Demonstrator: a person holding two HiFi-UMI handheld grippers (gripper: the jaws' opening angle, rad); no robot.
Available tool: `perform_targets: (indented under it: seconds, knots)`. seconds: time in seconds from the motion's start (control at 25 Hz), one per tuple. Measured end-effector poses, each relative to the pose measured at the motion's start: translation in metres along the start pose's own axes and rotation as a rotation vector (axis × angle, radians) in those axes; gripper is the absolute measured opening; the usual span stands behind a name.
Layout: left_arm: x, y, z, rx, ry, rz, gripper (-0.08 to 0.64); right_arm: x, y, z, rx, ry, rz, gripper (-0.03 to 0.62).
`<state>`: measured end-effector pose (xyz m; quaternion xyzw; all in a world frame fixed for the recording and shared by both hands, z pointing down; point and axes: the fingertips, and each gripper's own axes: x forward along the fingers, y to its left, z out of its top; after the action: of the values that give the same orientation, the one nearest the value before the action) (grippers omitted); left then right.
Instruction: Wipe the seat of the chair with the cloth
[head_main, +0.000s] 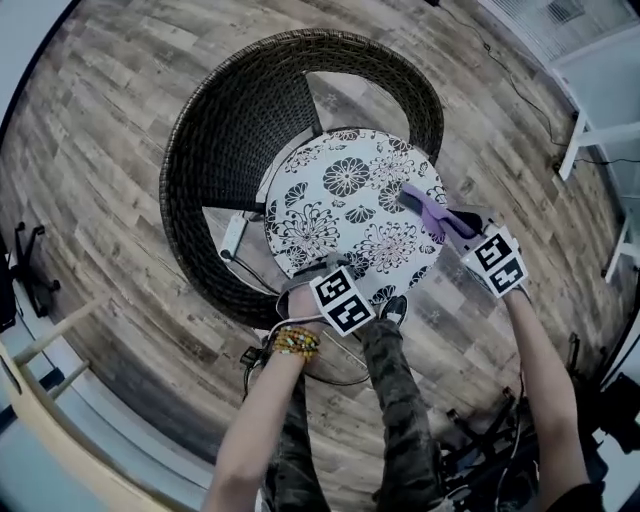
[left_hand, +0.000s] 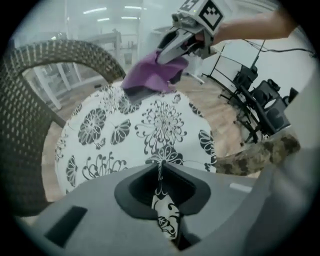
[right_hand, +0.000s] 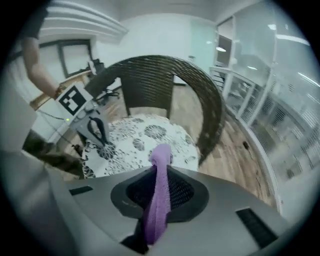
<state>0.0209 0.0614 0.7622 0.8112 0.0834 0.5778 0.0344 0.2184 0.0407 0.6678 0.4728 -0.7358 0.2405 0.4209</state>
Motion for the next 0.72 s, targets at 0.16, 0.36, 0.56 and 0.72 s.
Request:
perform_targets:
  seconds: [0.16, 0.36, 0.56, 0.72]
  knots:
    - [-0.031, -0.027, 0.037, 0.054, -0.096, 0.116, 0.043, -0.006, 0.072, 0.060, -0.315, -0.054, 0.319, 0.043]
    - [-0.057, -0.037, 0.051, 0.039, -0.114, 0.184, 0.078, 0.002, 0.123, 0.064, -0.498, 0.039, 0.590, 0.043]
    - [-0.047, -0.098, 0.075, -0.056, -0.197, -0.023, 0.078, -0.017, 0.155, 0.029, -0.612, 0.219, 0.889, 0.043]
    - [0.003, -0.093, 0.056, -0.077, -0.125, 0.075, 0.031, -0.001, 0.187, 0.008, -0.662, 0.363, 1.027, 0.043]
